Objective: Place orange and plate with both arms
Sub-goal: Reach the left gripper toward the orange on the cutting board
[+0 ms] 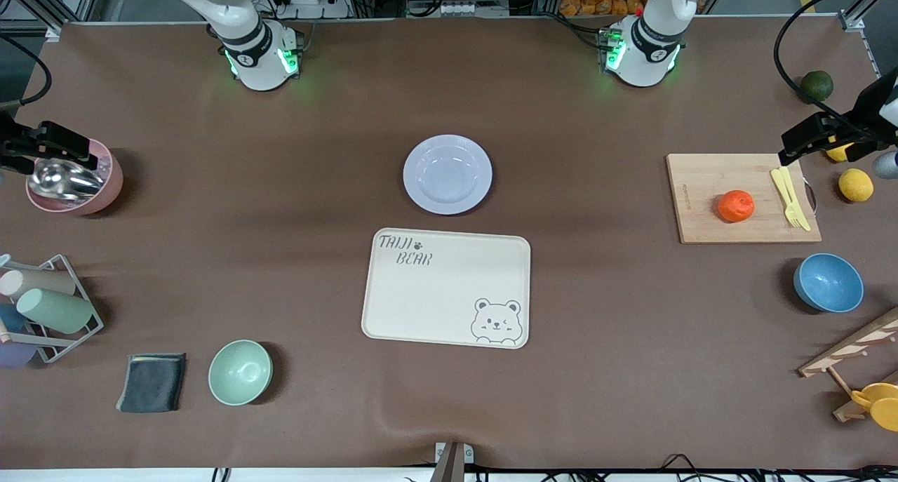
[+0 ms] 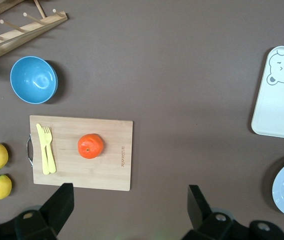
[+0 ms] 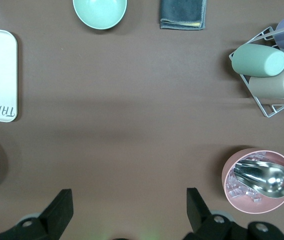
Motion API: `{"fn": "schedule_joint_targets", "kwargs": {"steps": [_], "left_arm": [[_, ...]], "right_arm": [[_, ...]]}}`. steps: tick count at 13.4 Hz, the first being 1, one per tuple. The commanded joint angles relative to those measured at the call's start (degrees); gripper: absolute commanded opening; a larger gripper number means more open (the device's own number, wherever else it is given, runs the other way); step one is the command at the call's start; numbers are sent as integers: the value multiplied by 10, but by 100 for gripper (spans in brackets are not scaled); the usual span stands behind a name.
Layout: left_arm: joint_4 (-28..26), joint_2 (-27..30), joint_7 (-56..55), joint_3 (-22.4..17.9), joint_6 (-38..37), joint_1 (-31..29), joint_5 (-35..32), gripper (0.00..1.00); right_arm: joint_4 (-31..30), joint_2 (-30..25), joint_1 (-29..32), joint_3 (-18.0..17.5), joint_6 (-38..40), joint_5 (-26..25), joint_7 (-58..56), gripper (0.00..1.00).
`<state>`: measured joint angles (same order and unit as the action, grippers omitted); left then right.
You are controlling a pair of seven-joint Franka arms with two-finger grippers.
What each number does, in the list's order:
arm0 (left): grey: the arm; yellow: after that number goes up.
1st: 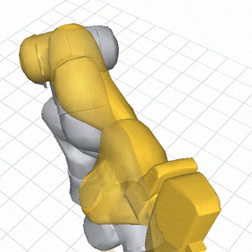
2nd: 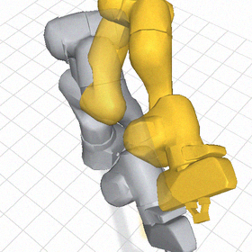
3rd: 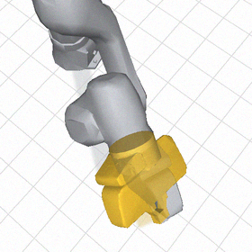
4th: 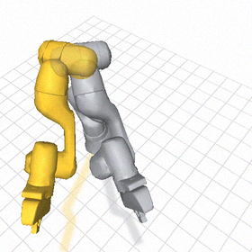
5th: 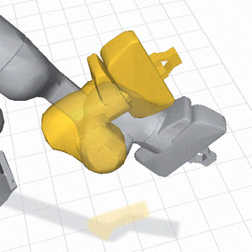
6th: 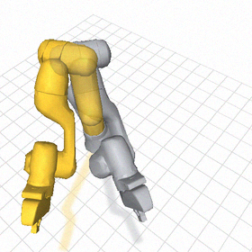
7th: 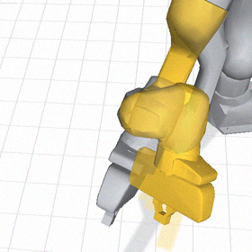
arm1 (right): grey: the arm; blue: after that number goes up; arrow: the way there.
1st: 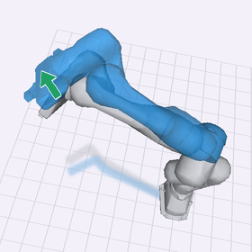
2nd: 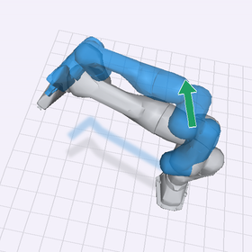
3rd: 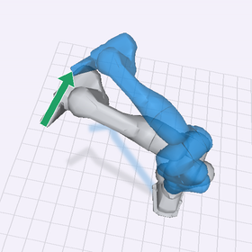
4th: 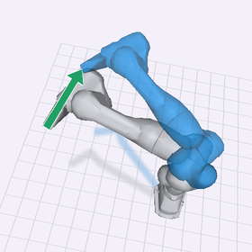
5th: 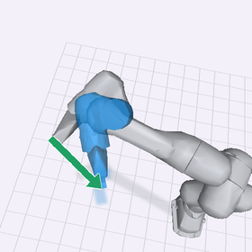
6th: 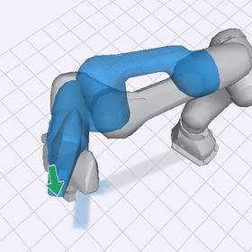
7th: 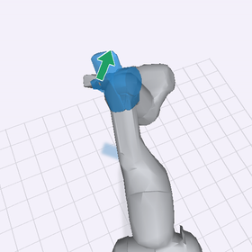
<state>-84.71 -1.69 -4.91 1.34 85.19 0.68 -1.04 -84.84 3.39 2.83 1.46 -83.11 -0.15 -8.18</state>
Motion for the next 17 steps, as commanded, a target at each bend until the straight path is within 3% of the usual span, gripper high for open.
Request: {"fn": "schedule_joint_targets", "kwargs": {"steps": [1,4,7,9,13,17], "left_arm": [[-6,13,-7,2,-6,-2,3,100],[1,6,-5,0,-6,-3,2,100],[-32,-1,-1,-4,-5,-23,-1,100],[-77,3,0,-2,15,-33,-28,100],[-235,16,1,1,129,-81,-33,100],[-315,-3,1,0,203,-114,-50,100]], "right_arm": [[0,0,4,-5,3,-4,4,100],[0,0,5,-5,3,-4,4,100],[-1,5,4,-5,3,-2,4,100],[-2,7,2,-5,6,-2,8,100],[-2,18,2,-6,6,-1,8,100],[-3,22,-1,-6,6,0,10,100]]}}
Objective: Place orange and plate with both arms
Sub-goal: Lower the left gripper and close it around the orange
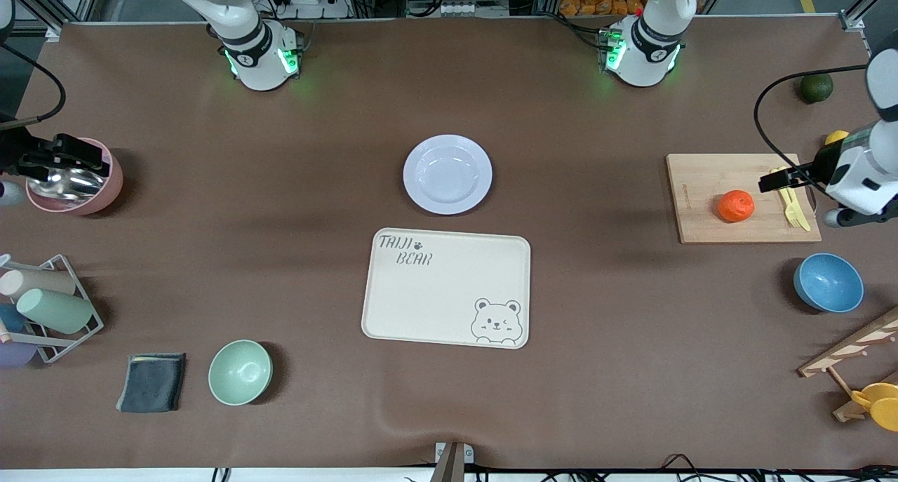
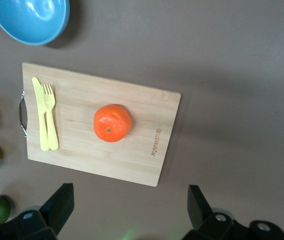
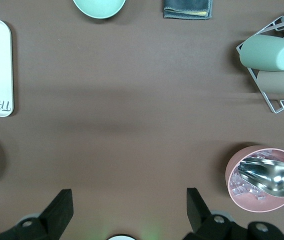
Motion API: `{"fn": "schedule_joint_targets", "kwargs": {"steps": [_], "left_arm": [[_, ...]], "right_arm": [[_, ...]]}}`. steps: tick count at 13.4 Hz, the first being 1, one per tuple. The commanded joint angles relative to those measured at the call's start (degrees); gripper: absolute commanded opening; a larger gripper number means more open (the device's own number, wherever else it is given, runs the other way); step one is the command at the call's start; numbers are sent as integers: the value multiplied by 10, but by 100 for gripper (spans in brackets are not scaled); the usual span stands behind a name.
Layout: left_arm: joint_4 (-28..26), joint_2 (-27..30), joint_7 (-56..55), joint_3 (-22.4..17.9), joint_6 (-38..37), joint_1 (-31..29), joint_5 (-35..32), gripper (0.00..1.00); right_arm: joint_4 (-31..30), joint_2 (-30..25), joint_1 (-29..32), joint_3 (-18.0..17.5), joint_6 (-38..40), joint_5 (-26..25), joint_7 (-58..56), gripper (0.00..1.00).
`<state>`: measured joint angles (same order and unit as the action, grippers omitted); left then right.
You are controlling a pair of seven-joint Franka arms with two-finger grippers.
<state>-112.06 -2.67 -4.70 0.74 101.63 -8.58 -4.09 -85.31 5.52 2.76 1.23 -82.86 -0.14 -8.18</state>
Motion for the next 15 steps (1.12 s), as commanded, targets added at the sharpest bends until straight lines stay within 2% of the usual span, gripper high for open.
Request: {"fn": "schedule_joint_targets", "kwargs": {"steps": [1,4,7,15], "left_arm": [[-71,6,-1,7,65,-33,-25,100],[-133,-8,-1,6,143,-38,-40,100],[-141,-62,0,7,201,-58,-71,100],[-159,-127,19,8,279,-95,-70,100]], "right_arm": [[1,1,-2,-4,4,0,9,100],[1,2,-4,-4,3,0,8,100],[1,5,-5,-4,4,0,9,100],[-5,18,-3,-5,4,5,6,100]]}}
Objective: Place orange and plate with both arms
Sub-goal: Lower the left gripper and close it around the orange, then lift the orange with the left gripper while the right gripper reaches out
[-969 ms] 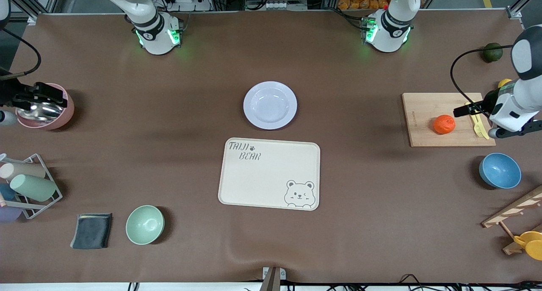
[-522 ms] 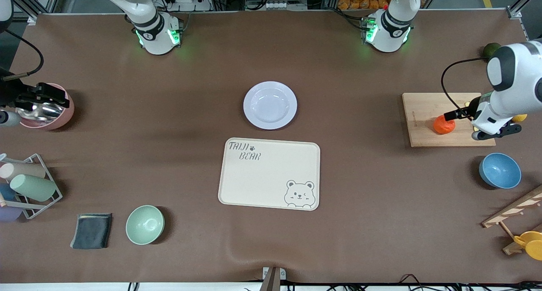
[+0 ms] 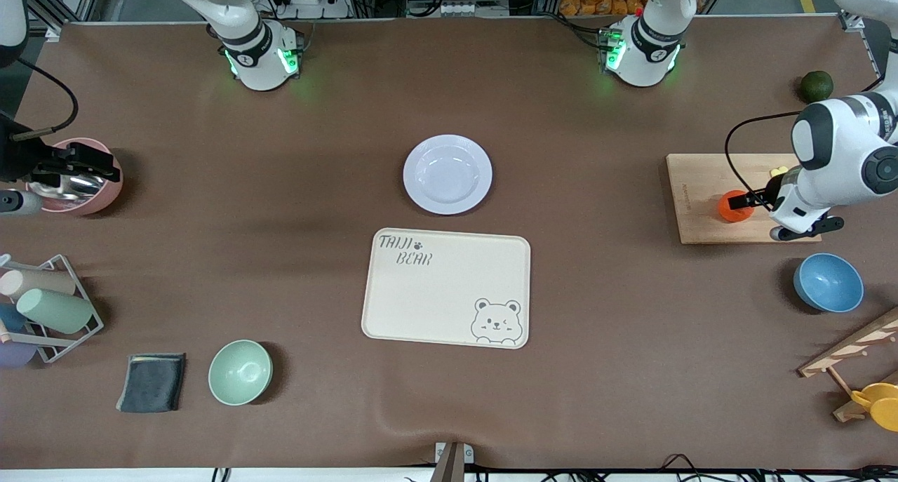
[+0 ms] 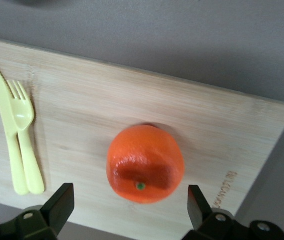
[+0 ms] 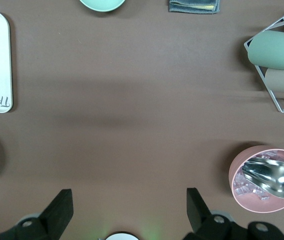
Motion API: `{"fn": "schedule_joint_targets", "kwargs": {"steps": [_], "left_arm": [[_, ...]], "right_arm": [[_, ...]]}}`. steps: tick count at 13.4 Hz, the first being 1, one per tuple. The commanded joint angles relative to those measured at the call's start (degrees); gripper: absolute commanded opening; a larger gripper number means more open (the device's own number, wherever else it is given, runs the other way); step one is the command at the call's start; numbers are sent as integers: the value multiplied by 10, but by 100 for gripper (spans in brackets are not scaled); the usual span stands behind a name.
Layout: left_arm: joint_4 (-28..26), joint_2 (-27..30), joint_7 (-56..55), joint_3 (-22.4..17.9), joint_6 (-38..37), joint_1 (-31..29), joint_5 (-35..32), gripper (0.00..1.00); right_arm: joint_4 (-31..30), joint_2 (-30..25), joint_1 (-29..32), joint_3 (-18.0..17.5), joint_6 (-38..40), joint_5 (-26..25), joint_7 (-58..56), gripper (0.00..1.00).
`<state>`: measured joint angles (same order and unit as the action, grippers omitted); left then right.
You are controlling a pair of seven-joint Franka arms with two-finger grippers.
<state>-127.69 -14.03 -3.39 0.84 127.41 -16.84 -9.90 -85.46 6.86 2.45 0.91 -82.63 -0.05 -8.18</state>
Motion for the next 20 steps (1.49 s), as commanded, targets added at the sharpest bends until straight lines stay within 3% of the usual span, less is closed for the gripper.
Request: {"fn": "schedule_joint_targets", "kwargs": {"steps": [1,6,9,12,15,17,20], "left_arm": [[-2,-19,6,7,25,-13,-12,100],[-1,-36,6,8,30,-14,-6,100],[0,-41,6,8,31,-14,-6,100],[4,-53,6,8,31,-14,-6,100],[6,-54,6,8,31,-13,-6,99],[6,-54,7,8,31,-11,-6,77],[9,-57,7,8,30,-9,-6,29]], "right_arm": [[-4,4,2,-2,3,13,5,100],[-4,11,1,-2,10,21,5,100],[-35,21,8,0,11,79,11,100],[-39,44,8,-1,6,83,12,100],[-65,60,30,0,5,158,11,100],[-100,68,40,1,-8,198,11,100],[-114,85,39,0,-12,218,7,100]]}}
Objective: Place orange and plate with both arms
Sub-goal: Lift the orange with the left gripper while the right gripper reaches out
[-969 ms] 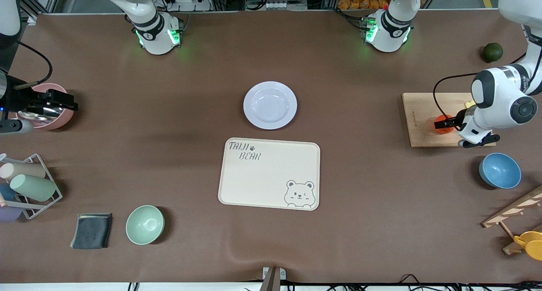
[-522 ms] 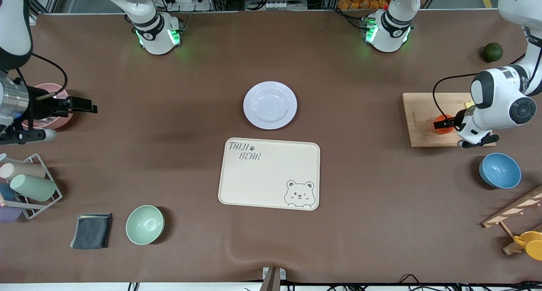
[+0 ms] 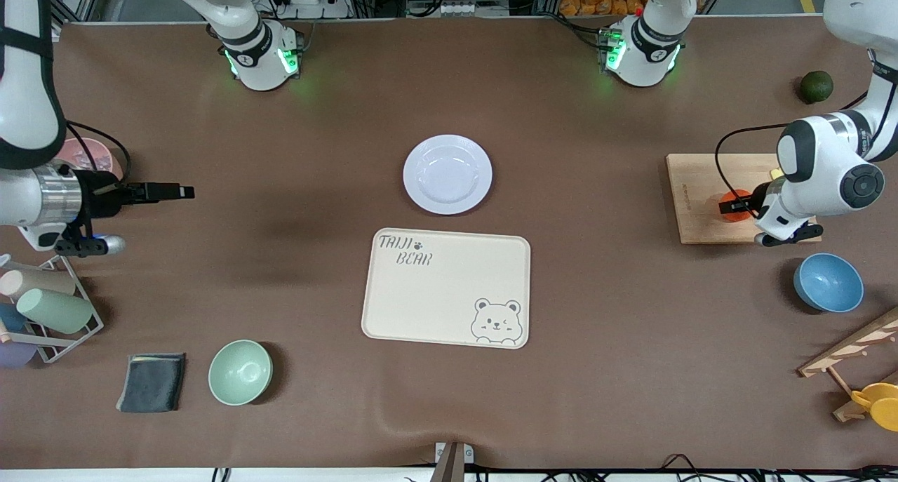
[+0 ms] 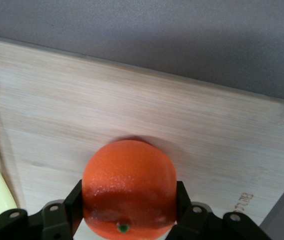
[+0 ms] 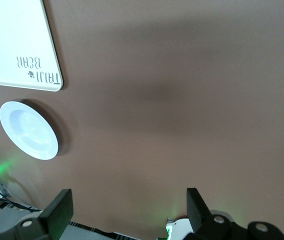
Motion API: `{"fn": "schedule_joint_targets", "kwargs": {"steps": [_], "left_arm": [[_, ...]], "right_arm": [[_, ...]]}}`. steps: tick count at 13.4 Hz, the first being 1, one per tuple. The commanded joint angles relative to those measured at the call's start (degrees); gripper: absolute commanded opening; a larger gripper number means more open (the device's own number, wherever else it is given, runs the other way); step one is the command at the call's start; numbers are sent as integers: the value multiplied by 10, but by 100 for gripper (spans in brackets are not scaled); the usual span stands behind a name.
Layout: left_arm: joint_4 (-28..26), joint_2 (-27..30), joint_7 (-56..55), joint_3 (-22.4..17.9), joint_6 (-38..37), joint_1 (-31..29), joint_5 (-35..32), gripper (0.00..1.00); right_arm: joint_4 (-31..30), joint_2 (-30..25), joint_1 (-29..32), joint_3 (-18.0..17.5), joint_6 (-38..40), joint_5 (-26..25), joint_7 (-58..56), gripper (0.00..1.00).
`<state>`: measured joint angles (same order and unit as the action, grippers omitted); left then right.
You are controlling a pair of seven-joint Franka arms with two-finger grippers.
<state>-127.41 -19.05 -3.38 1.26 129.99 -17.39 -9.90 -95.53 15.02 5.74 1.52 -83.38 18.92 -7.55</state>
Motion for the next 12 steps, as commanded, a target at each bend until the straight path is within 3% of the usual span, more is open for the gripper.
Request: {"fn": "schedule_joint_targets", "kwargs": {"steps": [1,3,6,9,12], "left_arm": [[13,-6,9,5,0,0,-6,10],[26,1,18,15,-14,3,-6,6],[89,22,-14,110,-123,2,11,6],[134,18,-28,188,-137,4,49,6],[190,14,-128,269,-197,17,60,6]], "right_arm": [[-21,15,10,-6,-3,55,-4,100],[-35,32,16,-6,-6,87,-11,100],[-36,51,19,-6,-5,106,-14,100],[-45,76,23,-6,0,150,-33,100],[-80,95,24,-6,-17,210,-77,100]]}}
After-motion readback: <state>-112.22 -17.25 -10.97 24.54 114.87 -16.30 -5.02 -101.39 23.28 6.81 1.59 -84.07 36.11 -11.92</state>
